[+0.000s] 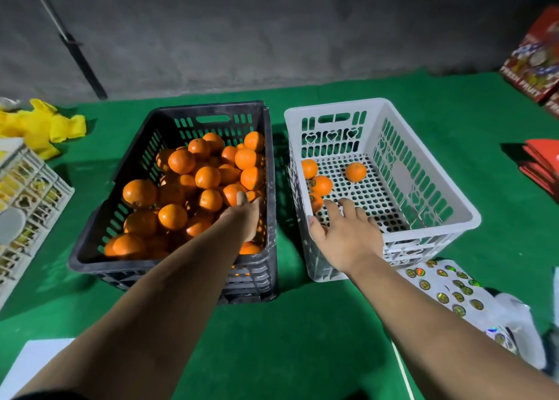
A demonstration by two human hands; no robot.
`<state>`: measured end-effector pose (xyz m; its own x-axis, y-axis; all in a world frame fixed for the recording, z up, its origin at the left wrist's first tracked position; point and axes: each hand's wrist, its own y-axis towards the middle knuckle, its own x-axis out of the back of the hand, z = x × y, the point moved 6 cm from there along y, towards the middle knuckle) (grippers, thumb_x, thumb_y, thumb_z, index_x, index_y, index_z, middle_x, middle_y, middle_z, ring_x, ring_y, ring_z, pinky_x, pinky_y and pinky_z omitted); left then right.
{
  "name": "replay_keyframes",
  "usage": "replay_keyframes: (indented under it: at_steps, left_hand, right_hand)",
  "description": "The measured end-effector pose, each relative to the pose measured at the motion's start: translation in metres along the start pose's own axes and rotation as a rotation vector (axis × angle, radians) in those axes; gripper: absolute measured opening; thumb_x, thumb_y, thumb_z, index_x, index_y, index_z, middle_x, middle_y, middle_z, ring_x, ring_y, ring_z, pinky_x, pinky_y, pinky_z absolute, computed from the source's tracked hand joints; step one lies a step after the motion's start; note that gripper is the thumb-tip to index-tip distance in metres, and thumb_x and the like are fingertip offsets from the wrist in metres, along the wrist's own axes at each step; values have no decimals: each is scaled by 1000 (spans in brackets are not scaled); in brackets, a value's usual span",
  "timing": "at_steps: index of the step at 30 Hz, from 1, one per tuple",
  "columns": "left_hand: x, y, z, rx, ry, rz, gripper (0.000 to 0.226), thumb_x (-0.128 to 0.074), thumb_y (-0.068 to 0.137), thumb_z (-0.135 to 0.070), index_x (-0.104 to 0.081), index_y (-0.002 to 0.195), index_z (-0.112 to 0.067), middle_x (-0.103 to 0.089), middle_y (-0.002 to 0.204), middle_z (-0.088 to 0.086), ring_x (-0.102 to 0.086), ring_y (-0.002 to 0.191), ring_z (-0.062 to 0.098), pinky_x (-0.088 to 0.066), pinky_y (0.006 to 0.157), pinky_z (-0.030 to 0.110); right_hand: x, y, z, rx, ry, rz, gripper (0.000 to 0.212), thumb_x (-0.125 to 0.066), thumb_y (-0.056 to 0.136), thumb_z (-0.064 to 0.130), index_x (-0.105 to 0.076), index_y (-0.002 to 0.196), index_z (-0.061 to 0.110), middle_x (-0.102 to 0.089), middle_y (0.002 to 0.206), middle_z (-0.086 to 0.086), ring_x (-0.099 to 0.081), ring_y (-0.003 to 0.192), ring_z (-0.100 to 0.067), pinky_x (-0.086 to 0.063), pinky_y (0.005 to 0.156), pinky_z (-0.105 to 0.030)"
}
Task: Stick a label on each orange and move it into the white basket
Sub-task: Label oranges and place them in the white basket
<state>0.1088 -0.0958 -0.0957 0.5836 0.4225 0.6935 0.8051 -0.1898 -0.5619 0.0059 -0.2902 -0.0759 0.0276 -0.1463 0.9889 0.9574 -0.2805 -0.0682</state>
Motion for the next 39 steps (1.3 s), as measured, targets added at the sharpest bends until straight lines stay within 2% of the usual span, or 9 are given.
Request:
replay_keyframes:
  at_steps: [3,5,12,17,20,25,32,36,39]
  left_hand:
    - [23,-4,5,-4,-108,-182,76,-53,101,-3,-13,165,-15,-21,164,26,-57,123,42,-58,96,44]
    - [31,-15,7,-12,-304,-176,52,-53,106,-19,-37,155,-8,-43,153,27,-57,124,45,-54,102,53]
    - [62,-102,11,-562,-444,-685,59,-80,84,-43,-41,127,-32,-62,118,-14,-65,98,4,-53,83,31]
    - [1,-162,0,-818,-719,-602,61,-81,85,-35,-40,129,-39,-60,123,-20,-69,105,13,-58,80,31]
    - [-41,-177,-7,-788,-749,-508,69,-85,78,-41,-40,129,-54,-57,134,-27,-66,117,7,-56,91,32]
    - [-88,-181,-15,-841,-564,-346,70,-82,82,-39,-45,141,-36,-50,147,-18,-59,127,17,-53,101,52]
    - [-105,-183,-17,-761,-538,-273,64,-81,84,-39,-46,137,-41,-51,142,-25,-61,120,12,-52,102,45]
    - [-111,-179,-13,-705,-536,-244,66,-84,85,-34,-45,138,-43,-51,140,-27,-62,117,9,-52,102,41]
    - [-114,-178,-11,-675,-526,-252,67,-84,84,-36,-45,138,-47,-54,135,-26,-62,116,8,-48,99,28]
  right_hand:
    - [1,-2,1,5,-14,-8,76,-6,96,70,-35,153,29,-39,155,-7,-41,138,-31,-37,108,-50]
    - [5,-6,1,40,2,-58,71,-12,101,65,-36,154,25,-38,156,-9,-40,139,-31,-34,111,-49]
    - [-27,-105,-44,264,481,-392,43,-53,102,38,-50,143,24,-40,137,-4,-37,134,-19,-24,112,-28]
    - [-73,-130,-150,-103,296,-325,35,-51,89,23,-67,118,11,-57,110,-14,-55,99,-40,-40,82,-43]
    - [-98,-123,-198,-313,162,-45,39,-65,93,18,-67,130,7,-59,115,-18,-54,105,-42,-46,89,-45]
    - [-115,-121,-206,-337,68,164,41,-57,97,19,-56,138,19,-53,118,-14,-53,109,-39,-49,87,-42]
    - [-110,-125,-203,-327,13,136,42,-54,103,27,-50,144,25,-56,118,-8,-54,112,-35,-49,79,-40]
    - [-69,-131,-190,-282,228,-96,16,-61,94,4,-69,108,3,-63,103,-17,-59,103,-41,-50,84,-46]
    - [-14,-139,-149,-178,658,-310,9,-75,93,11,-71,85,12,-68,84,-5,-60,78,-19,-48,70,-25]
